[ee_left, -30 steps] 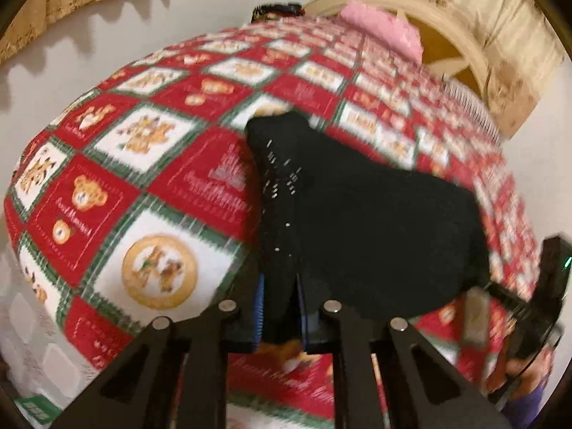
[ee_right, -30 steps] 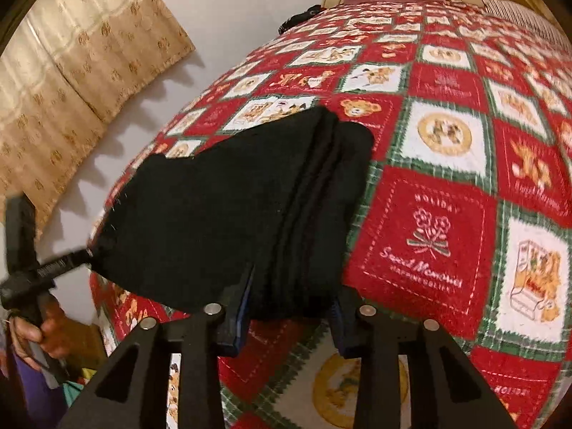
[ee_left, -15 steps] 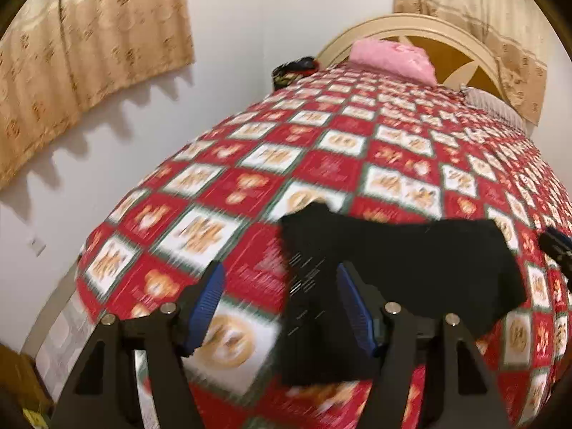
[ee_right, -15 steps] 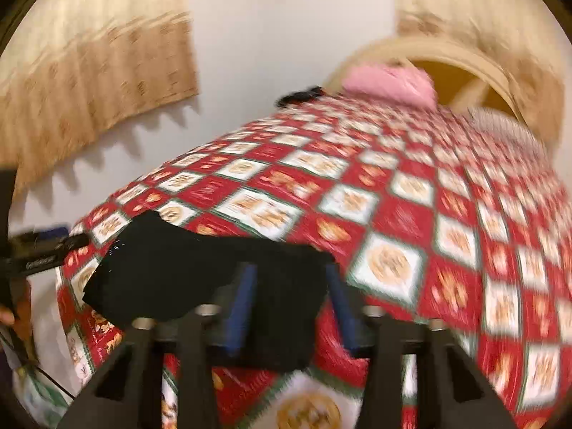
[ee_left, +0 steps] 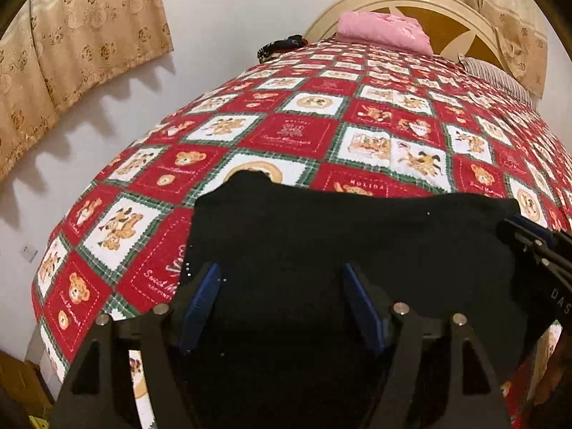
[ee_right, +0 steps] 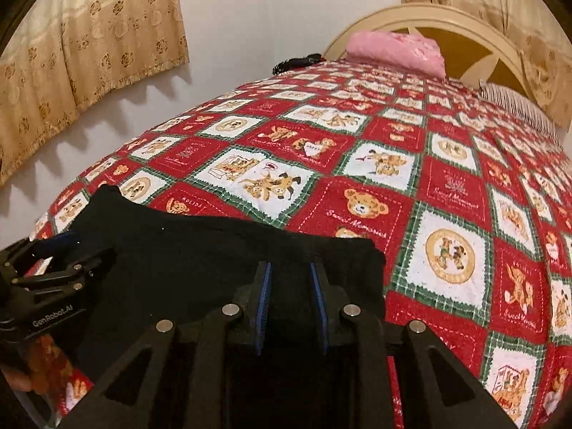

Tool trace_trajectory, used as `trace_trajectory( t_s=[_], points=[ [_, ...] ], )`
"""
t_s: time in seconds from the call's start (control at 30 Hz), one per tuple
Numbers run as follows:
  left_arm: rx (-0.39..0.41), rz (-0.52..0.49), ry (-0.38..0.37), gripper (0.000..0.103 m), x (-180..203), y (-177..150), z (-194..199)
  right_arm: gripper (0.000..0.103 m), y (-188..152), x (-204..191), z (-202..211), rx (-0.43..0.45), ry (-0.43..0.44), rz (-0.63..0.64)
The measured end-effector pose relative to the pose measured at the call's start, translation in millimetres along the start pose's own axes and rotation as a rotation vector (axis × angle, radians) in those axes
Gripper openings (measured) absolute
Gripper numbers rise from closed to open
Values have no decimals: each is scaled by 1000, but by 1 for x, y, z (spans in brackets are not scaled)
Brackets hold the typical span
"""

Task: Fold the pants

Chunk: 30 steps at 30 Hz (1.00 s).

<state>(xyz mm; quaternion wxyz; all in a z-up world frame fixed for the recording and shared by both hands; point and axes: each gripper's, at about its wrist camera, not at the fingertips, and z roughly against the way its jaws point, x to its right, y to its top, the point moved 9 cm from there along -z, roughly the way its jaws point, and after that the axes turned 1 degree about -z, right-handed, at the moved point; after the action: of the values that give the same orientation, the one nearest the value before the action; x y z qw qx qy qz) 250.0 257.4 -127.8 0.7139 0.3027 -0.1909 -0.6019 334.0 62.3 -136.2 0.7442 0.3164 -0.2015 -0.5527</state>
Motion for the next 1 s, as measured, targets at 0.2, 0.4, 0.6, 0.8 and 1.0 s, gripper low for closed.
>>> trace_trajectory(
  t_s=[0.2, 0.4, 0.6, 0.8, 1.0],
  points=[
    [12, 38, 57, 103, -11, 0, -10, 24, 1, 3, -3, 17, 14, -16],
    [-34, 156, -36, 103, -21, -11, -6, 24, 1, 1, 16, -37, -29, -34],
    [-5, 84, 18, 103, -15, -17, 13, 27, -21, -16, 62, 3, 35, -39],
    [-31, 80, 24, 103, -13, -28, 20, 28, -50, -14, 59, -34, 61, -74],
    [-36, 83, 19, 103, -15, -44, 32, 38, -57, -18, 66, -54, 79, -87]
  ],
)
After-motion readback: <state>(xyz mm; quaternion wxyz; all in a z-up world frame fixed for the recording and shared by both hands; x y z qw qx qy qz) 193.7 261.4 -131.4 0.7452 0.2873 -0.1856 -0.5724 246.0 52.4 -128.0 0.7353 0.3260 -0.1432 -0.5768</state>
